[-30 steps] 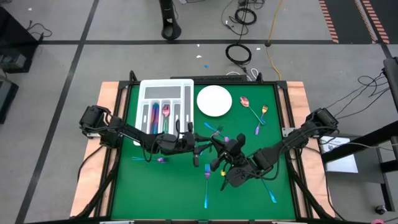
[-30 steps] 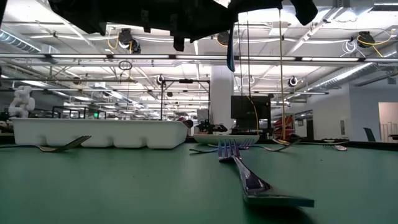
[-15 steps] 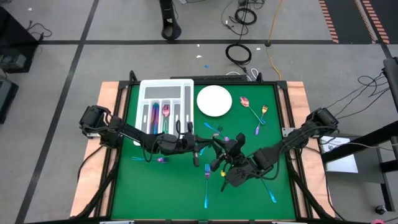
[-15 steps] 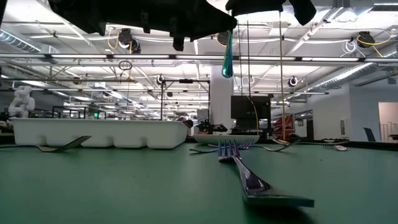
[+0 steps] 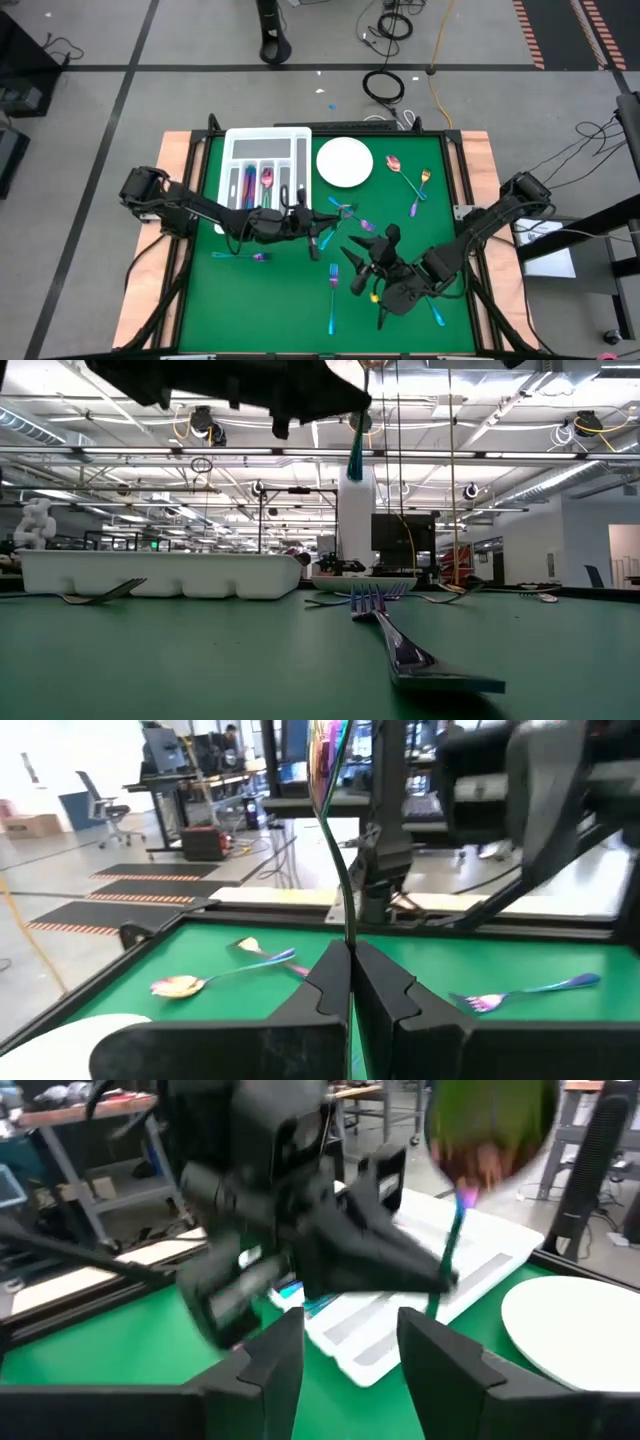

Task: Sort silverware
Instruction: Put the blue spoon into the silverware tray

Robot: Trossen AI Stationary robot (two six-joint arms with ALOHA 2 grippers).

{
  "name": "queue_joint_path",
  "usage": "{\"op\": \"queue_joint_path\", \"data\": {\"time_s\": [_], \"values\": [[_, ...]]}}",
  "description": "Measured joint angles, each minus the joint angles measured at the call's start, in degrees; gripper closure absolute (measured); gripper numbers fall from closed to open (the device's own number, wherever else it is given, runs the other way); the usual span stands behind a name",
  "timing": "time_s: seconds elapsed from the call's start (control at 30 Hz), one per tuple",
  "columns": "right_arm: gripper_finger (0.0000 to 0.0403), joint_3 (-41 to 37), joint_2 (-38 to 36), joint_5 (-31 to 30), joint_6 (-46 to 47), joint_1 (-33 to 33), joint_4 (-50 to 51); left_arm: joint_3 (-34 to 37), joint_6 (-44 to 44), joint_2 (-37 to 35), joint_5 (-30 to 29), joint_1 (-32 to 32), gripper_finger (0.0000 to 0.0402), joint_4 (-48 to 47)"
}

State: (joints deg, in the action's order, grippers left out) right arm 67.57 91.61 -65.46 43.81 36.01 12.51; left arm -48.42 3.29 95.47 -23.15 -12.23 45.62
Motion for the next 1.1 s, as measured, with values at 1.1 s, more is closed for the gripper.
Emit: {"op": "queue_joint_path", "data": {"time_s": [1.1], "values": [[0.0252,0.02,-8.45,5.59,6.77,5.16,37.38,0.0,-47.96,-36.04,-0.72,13.46,0.04,-73.9]]}}
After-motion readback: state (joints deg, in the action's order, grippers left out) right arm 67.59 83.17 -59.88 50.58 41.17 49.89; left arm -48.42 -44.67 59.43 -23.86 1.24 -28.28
